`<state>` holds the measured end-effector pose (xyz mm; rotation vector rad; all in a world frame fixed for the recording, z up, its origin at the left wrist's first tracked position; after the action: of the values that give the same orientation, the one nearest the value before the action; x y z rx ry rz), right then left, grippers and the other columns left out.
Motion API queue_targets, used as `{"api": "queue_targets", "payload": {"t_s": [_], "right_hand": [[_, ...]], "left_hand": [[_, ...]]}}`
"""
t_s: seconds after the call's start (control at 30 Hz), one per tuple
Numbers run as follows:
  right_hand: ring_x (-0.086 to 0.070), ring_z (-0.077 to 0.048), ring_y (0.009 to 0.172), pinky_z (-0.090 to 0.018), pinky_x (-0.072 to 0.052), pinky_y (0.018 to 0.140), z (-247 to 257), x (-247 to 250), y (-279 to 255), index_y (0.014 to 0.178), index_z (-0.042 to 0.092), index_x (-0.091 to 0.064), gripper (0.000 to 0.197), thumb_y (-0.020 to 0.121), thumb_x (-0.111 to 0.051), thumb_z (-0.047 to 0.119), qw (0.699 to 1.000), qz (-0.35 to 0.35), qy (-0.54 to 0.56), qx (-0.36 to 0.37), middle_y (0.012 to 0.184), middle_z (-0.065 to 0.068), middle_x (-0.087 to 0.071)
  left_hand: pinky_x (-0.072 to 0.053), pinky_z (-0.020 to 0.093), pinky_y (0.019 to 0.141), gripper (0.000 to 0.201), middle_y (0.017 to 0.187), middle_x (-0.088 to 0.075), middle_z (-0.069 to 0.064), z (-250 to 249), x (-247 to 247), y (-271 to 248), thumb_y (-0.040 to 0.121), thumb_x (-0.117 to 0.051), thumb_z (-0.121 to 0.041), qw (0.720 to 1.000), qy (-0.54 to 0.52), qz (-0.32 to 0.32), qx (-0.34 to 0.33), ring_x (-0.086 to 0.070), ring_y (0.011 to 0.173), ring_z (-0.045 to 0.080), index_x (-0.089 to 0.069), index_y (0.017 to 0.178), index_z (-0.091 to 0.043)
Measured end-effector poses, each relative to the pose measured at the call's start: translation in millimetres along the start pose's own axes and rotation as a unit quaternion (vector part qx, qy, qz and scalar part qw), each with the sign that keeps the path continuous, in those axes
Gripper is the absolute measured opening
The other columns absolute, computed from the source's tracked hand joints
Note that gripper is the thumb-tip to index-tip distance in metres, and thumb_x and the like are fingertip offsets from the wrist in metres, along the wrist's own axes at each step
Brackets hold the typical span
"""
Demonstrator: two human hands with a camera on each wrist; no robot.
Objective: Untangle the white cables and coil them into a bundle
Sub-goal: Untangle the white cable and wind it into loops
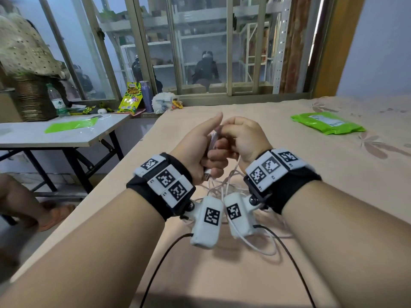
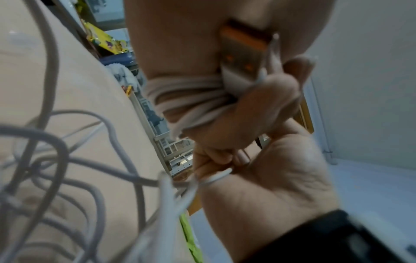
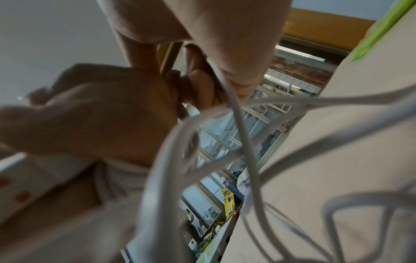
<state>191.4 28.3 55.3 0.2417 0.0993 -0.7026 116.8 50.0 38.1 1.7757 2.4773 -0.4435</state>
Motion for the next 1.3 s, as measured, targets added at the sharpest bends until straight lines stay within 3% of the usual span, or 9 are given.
{"api": "queue_targets", "payload": {"t_s": [0.2, 0.4, 0.5, 0.57, 0.63, 0.77, 0.97, 1.1, 1.3], "right_hand": [[-0.042, -0.019, 0.059, -0.028, -0.027, 0.056, -10, 4, 11, 0.075, 0.016, -0.055, 0.020, 0.082, -0.072, 0.026, 0.998, 0.046, 0.016, -0.032, 0.049, 0.001, -0.058], [-0.053, -0.035, 0.089, -0.036, -0.042, 0.069, -26, -4, 12, 0.064, 0.020, -0.071, 0.043, 0.070, -0.069, 0.063, 0.990, 0.088, 0.063, -0.094, 0.076, -0.009, -0.065], [-0.063, -0.022, 0.061, -0.023, -0.048, 0.045, -36, -5, 7, 0.068, 0.019, -0.072, 0.043, 0.082, -0.061, 0.059, 0.981, 0.085, 0.101, -0.145, 0.069, -0.008, -0.064], [-0.041, -0.011, 0.038, -0.018, -0.028, 0.035, -40, -6, 4, 0.074, 0.015, -0.062, 0.024, 0.086, -0.061, 0.036, 0.977, 0.083, 0.110, -0.160, 0.060, -0.006, -0.047], [-0.020, -0.010, 0.038, -0.022, -0.012, 0.044, -41, -6, 0, 0.067, 0.016, -0.050, 0.015, 0.081, -0.054, 0.020, 0.981, 0.091, 0.094, -0.146, 0.052, -0.001, -0.029], [-0.017, -0.012, 0.045, -0.020, -0.012, 0.041, -46, -6, -8, 0.045, 0.022, -0.049, 0.050, 0.094, -0.041, 0.021, 0.988, 0.101, 0.026, -0.114, 0.051, -0.001, -0.027], [-0.022, -0.013, 0.040, -0.024, -0.016, 0.042, -41, -7, -16, 0.063, 0.011, -0.053, 0.038, 0.097, -0.052, 0.027, 0.985, 0.113, -0.092, -0.088, 0.040, 0.004, -0.033], [-0.036, -0.007, 0.039, -0.021, -0.030, 0.046, -23, -8, -17, 0.059, 0.013, -0.059, 0.028, 0.085, -0.067, 0.013, 0.971, 0.111, -0.212, -0.019, 0.039, 0.011, -0.043], [-0.040, -0.006, 0.041, -0.024, -0.033, 0.052, -16, 3, -12, 0.055, 0.009, -0.064, 0.030, 0.077, -0.074, 0.025, 0.940, 0.087, -0.328, 0.010, 0.036, 0.011, -0.044]], "left_hand": [[-0.011, 0.017, 0.039, 0.045, 0.033, -0.027, -0.006, -2, -7, -1, 0.084, -0.052, -0.045, 0.997, -0.046, 0.065, 0.017, -0.021, 0.025, 0.006, -0.035, 0.051, -0.019], [-0.015, 0.018, 0.040, 0.049, 0.034, -0.034, -0.005, -15, -27, 1, 0.092, -0.042, -0.042, 0.978, -0.135, 0.161, 0.009, -0.013, 0.032, 0.008, -0.041, 0.052, -0.016], [-0.019, 0.020, 0.041, 0.047, 0.036, -0.039, -0.003, -24, -35, 1, 0.092, -0.042, -0.042, 0.965, -0.168, 0.203, -0.017, -0.015, 0.033, 0.009, -0.043, 0.054, -0.014], [-0.026, 0.021, 0.043, 0.046, 0.041, -0.043, -0.002, -31, -39, 2, 0.093, -0.041, -0.042, 0.956, -0.198, 0.215, -0.035, -0.021, 0.033, 0.009, -0.046, 0.058, -0.012], [-0.034, 0.021, 0.045, 0.044, 0.045, -0.045, -0.002, -41, -37, 4, 0.092, -0.043, -0.041, 0.953, -0.227, 0.191, -0.066, -0.030, 0.033, 0.009, -0.051, 0.061, -0.011], [-0.045, 0.023, 0.055, 0.036, 0.056, -0.050, -0.001, -62, -23, 9, 0.090, -0.048, -0.034, 0.954, -0.249, 0.067, -0.155, -0.043, 0.040, 0.009, -0.062, 0.072, -0.007], [-0.049, 0.035, 0.083, 0.022, 0.080, -0.064, 0.005, -69, 4, 15, 0.098, -0.046, -0.023, 0.954, -0.155, -0.117, -0.230, -0.063, 0.074, 0.020, -0.055, 0.105, -0.004], [-0.049, 0.032, 0.074, 0.013, 0.084, -0.069, 0.008, -64, 17, 19, 0.097, -0.050, -0.019, 0.946, -0.003, -0.204, -0.250, -0.070, 0.075, 0.019, -0.055, 0.101, -0.008], [-0.049, 0.027, 0.056, 0.020, 0.075, -0.067, 0.012, -59, 27, 19, 0.100, -0.045, -0.021, 0.931, 0.130, -0.243, -0.240, -0.066, 0.063, 0.022, -0.054, 0.088, -0.008]]}}
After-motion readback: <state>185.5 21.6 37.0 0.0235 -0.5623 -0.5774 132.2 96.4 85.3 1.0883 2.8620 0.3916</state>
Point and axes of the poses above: each hand's wrist, its own y-axis towards the middle knuckle, its own x-axis out of the back of the hand, z = x × y, the point moved 9 cm from there along y, towards the middle knuckle
